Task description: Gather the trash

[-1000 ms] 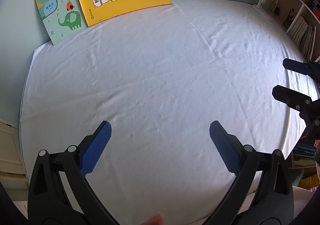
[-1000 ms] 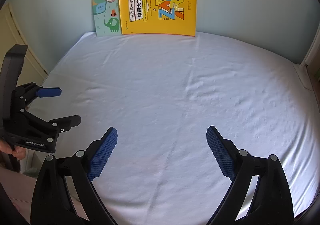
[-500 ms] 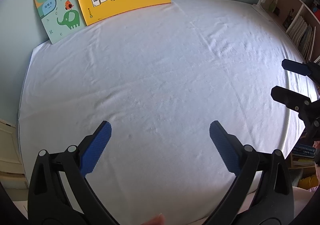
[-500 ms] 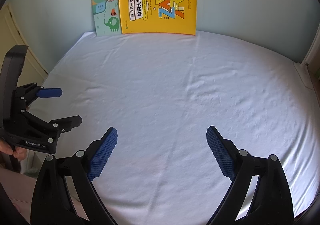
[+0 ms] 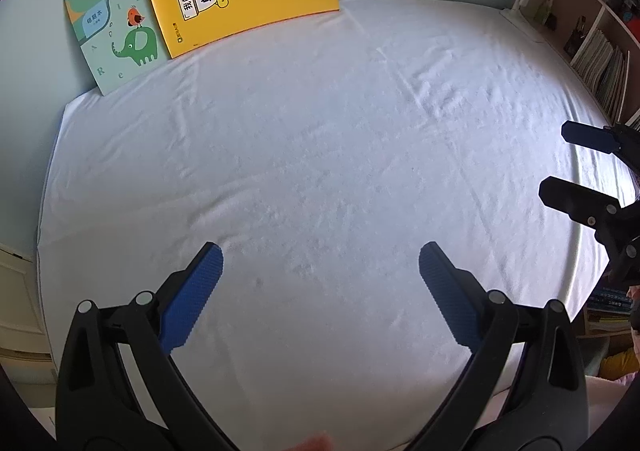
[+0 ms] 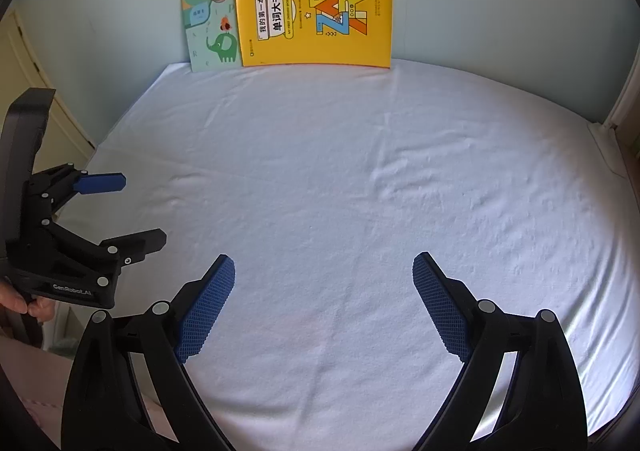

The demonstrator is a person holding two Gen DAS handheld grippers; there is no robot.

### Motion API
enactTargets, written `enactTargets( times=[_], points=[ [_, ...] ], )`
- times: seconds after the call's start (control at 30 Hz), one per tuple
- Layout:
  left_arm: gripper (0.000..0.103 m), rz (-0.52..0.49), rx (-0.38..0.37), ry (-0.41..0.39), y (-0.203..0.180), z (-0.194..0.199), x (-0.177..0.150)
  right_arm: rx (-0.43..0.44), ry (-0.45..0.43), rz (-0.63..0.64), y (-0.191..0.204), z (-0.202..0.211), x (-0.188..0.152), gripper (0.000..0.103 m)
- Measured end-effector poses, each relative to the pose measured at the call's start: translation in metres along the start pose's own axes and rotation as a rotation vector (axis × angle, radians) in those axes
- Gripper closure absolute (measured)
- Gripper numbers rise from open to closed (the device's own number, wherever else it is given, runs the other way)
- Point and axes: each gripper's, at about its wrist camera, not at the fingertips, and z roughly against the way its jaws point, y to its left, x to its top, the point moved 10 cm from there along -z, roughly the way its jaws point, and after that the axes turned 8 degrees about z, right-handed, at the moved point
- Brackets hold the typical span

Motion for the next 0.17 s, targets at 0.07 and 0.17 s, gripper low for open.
enactTargets(
  times=[0.07, 0.17],
  points=[
    [0.007, -0.001, 0.000, -0.006, -0.0001, 0.0009, 0.0007, -0.001, 0.002, 0.000, -0.0004, -0.0005, 0.0003, 0.013],
    [0.007, -0.009, -0.004, -0.008, -0.0019, 0.0022, 0.0008, -0.001, 0.001, -0.001, -0.0003, 0.0000, 0.0008, 0.013]
  ],
)
